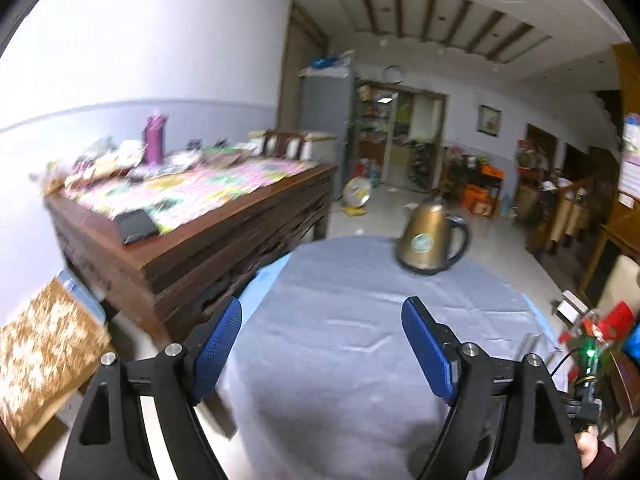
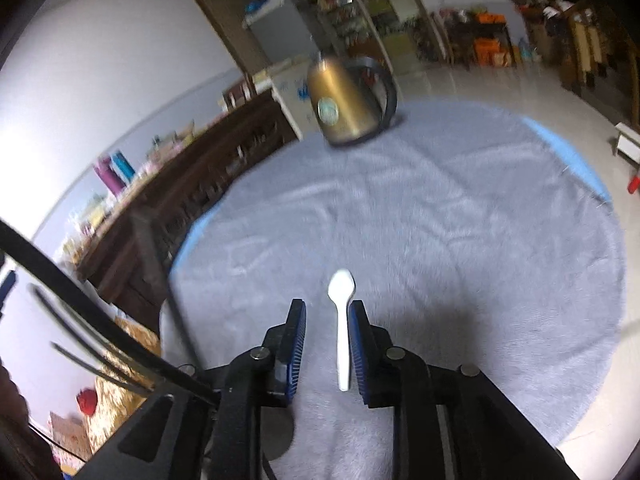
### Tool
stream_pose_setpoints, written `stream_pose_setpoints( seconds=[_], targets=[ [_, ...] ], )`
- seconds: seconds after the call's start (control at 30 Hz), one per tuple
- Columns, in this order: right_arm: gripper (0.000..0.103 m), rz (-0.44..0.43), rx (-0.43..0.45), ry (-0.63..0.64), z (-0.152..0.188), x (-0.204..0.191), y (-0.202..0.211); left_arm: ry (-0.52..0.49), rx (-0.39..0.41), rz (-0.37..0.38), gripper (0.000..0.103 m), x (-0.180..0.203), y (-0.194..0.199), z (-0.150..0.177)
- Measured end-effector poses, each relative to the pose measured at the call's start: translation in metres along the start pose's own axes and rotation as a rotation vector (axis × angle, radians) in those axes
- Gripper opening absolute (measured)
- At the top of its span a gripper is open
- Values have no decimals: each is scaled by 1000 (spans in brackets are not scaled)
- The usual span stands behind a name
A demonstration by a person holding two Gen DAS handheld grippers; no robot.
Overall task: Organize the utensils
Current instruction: 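Move the right gripper to the white plastic spoon and grasp it, then lift the white spoon with the right gripper toward the left gripper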
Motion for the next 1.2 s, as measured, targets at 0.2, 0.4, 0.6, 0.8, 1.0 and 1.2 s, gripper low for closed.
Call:
stream_pose_setpoints(
  seconds=[0.2,0.4,0.6,0.8,1.0,1.2],
  targets=[
    [25,40,-135,46,10,8,-71,83,-172,-21,83,-33,-41,49],
    [51,72,-157,78,4,0,-106,105,-315,18,83,-23,-78,91],
    [51,137,-168,125,6,1,-129,88,-361,49,83,-10,-92,106],
    [28,175,-133,169,5,8,-134,84,-375,57,83,-5,-100,108],
    [28,65,-110,86,-5,4,-122,56,-386,59,83,5,-101,107],
    [30,-358,1,-157,-53,-21,-65,59,-393,49,83,8,-104,106]
  ],
)
Point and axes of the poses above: each gripper's, at about its wrist camera, not at the fingertips, and y roughly against the way its jaws point, x to its right, z to its underside, the point moved 9 cm from there along -y, roughly the way its jaws point, and after that the axes turned 7 degrees about -y, right-handed, at the moved point
